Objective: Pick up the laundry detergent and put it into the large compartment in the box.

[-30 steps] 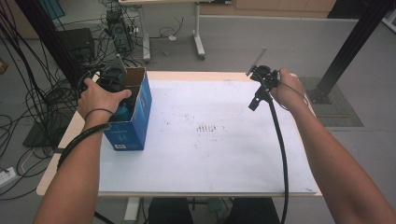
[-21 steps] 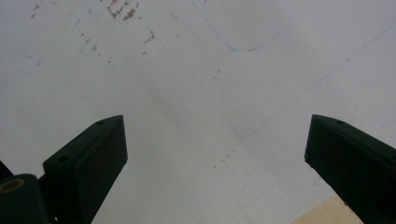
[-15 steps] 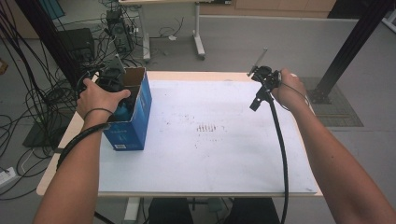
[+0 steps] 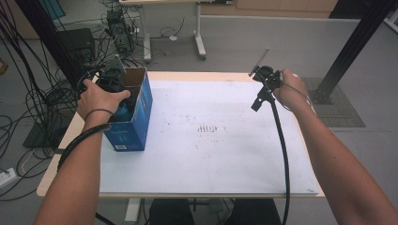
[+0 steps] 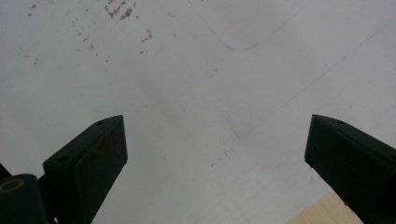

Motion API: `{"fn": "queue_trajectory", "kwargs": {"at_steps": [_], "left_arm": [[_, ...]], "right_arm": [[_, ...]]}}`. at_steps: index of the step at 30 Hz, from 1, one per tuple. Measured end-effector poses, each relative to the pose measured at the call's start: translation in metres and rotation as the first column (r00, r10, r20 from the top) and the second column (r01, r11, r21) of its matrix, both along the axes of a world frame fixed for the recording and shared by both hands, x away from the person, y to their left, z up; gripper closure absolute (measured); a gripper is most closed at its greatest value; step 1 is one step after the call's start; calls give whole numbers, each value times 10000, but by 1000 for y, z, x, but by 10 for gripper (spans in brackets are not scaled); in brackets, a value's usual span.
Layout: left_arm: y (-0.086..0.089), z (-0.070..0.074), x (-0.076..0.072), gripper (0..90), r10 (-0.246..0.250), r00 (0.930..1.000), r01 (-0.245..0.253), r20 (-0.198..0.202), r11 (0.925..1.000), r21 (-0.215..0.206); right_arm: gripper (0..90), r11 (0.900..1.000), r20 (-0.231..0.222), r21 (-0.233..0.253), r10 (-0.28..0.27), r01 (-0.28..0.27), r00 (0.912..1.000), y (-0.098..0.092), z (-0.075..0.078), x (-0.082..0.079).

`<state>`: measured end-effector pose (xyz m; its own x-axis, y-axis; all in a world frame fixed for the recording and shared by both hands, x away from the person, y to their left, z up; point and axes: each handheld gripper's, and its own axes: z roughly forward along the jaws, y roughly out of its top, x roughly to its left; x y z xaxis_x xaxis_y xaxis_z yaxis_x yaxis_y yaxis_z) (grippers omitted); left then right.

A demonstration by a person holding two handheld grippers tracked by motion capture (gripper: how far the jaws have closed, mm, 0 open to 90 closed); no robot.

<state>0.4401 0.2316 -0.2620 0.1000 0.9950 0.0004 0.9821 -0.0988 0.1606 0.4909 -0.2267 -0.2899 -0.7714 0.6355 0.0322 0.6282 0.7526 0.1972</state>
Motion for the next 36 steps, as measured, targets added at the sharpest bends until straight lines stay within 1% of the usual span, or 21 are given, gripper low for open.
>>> {"fn": "queue_trajectory", "kwargs": {"at_steps": [10,18,36], "left_arm": [[3,0,0,375,90,10000,-90,13,9999,-95],[2,0,0,375,78,10000,-78,17,10000,-50],[0,0,-1,375,132,9999,-132,48,9999,-24]], "right_arm": [[56,10000,9,-61,-9,9,10000,0,1,0],[56,10000,-19,42,-15,15,10000,-2,0,1],[56,10000,-8,23,-58,58,10000,-2,0,1]]}}
